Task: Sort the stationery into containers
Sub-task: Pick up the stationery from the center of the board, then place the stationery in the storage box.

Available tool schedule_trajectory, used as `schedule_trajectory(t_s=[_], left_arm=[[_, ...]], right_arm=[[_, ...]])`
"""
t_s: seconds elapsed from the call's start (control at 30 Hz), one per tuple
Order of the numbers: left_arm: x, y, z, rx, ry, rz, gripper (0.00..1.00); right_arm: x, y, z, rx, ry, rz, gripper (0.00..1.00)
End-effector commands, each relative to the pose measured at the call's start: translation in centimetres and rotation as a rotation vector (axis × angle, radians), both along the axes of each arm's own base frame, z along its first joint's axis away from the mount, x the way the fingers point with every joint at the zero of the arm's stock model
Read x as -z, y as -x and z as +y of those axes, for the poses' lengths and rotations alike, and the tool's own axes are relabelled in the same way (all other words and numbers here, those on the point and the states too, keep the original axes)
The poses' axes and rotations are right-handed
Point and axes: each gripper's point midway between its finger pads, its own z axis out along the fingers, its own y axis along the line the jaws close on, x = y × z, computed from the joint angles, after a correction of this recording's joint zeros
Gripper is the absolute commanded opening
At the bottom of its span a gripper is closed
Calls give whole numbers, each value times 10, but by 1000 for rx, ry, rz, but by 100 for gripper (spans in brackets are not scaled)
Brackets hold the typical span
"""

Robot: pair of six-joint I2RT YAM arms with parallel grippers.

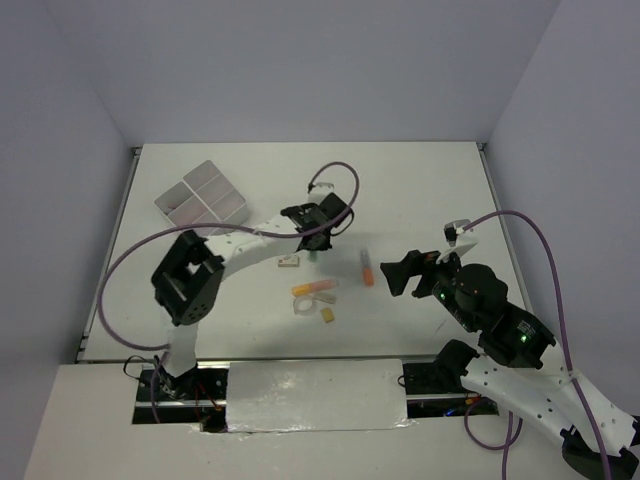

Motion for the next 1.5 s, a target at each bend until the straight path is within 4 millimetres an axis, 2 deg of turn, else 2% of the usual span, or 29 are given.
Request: schedule_trajectory(t_s=[0.0, 0.03, 0.1, 0.13, 0.2, 0.23, 0.27, 0.37, 0.53, 0.6, 0.67, 0.7, 0.73, 0.83, 1.07, 1.23, 1.27, 1.47], left_arm=[[-116, -46, 29, -110, 122, -341, 0], [-138, -45, 49, -160, 133, -404, 0], [-160, -51, 83, -273, 155, -481, 0], [-172, -46, 115, -367, 126, -544, 0], [-181, -44, 161, -519, 89, -613, 0], [-172, -39, 181, -593, 76, -630, 0], [-185, -34, 214, -707, 46, -697, 0], [-184, -22, 265, -883, 17, -786, 0], [-176, -18, 311, -1056, -9, -883, 0], [-165, -18, 319, -1077, -23, -886, 0], [-165, -23, 328, -1100, -8, -916, 0], [-157, -26, 330, -1083, -9, -901, 0], [-163, -32, 336, -1101, 28, -940, 0], [-156, -40, 344, -1085, -1, -939, 0], [-155, -60, 353, -1065, -11, -995, 0], [-141, -72, 358, -1060, -43, -967, 0], [-134, -70, 359, -1054, -52, -954, 0], [-119, -71, 359, -1042, -38, -966, 3]], right_arm=[[-9, -4, 5, -16, -21, -45, 100], [-8, -4, 5, -16, -20, -46, 100], [-9, -4, 6, -23, -21, -51, 100], [-10, -2, 9, -43, -28, -56, 100], [-11, 0, 13, -70, -36, -69, 100], [-12, 1, 15, -82, -45, -77, 100], [-13, 2, 17, -96, -48, -80, 100], [-13, 2, 19, -106, -48, -78, 100], [-11, 3, 22, -124, -35, -72, 99], [-11, 3, 22, -128, -35, -74, 99], [-10, 3, 24, -132, -34, -73, 99], [-8, 3, 25, -137, -29, -66, 99], [-8, 3, 25, -138, -27, -68, 99], [-6, 2, 28, -147, -18, -59, 99], [-2, -1, 35, -169, -5, -45, 99], [-1, -1, 38, -177, 1, -43, 99], [-1, -2, 38, -179, 3, -44, 99], [-2, -3, 44, -201, 14, -38, 99]])
